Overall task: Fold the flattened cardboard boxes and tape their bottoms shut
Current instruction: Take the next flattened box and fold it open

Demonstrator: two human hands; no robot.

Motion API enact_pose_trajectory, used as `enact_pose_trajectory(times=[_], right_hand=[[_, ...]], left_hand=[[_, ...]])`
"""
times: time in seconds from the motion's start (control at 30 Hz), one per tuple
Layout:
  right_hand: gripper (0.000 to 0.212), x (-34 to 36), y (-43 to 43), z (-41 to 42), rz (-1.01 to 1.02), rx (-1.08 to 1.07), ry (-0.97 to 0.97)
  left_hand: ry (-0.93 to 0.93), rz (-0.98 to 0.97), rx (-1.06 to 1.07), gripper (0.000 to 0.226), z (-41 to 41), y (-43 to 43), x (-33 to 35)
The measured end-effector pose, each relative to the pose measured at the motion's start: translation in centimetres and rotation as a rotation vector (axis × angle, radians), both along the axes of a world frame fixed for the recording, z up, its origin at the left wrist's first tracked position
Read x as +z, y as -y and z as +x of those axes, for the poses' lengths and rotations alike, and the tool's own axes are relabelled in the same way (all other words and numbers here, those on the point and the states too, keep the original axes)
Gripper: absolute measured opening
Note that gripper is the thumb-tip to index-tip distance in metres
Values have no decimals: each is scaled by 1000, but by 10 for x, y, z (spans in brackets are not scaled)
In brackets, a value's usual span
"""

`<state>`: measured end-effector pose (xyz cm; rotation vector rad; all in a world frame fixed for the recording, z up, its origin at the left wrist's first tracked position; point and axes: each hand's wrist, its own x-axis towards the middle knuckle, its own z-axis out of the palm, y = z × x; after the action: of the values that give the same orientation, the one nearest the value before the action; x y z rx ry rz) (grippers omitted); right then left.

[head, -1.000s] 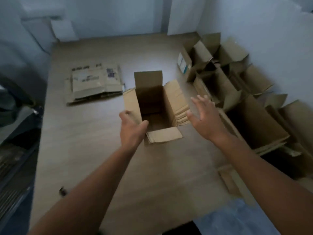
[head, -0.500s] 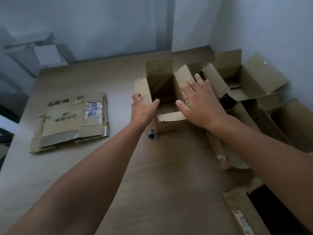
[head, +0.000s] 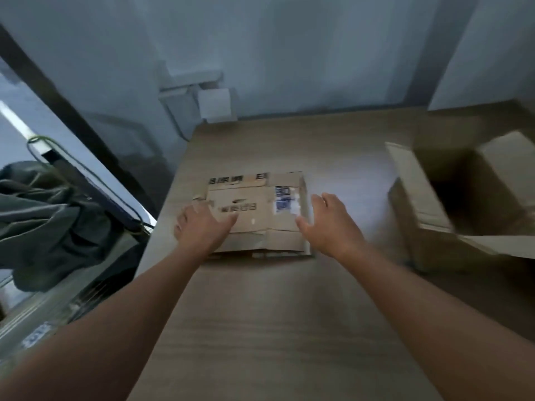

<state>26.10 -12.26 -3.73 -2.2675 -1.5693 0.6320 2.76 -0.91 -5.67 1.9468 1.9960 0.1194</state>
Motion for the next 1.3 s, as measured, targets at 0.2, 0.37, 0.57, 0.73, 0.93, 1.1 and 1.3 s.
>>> enact_pose_trajectory(times=[0.2, 0.37, 0.57, 0.73, 0.93, 1.1, 1.3], right_hand=[[72, -59, -50, -48, -65, -240, -86], [76, -64, -61, -52, 73, -431, -268], [99, -26, -16, -63, 262, -505, -645], [80, 15, 94, -84, 336, -402, -877], [82, 45, 270, -101, 278, -157, -1010], [65, 28, 386, -113, 335, -226, -1098], [100, 36, 456, -122, 392, -232, -1234]], left_hand=[[128, -22, -61, 87, -27, -23, -33], [521, 18, 8, 85, -15, -19, -32], [796, -70, -17, 95, -22, 21, -12], [863, -107, -119, 96, -50, 129, 20], [1086, -310, -40, 59, -97, 299, 44], [1468, -456, 267, 50, -104, 417, 60], [1199, -548, 259, 77, -110, 469, 79]])
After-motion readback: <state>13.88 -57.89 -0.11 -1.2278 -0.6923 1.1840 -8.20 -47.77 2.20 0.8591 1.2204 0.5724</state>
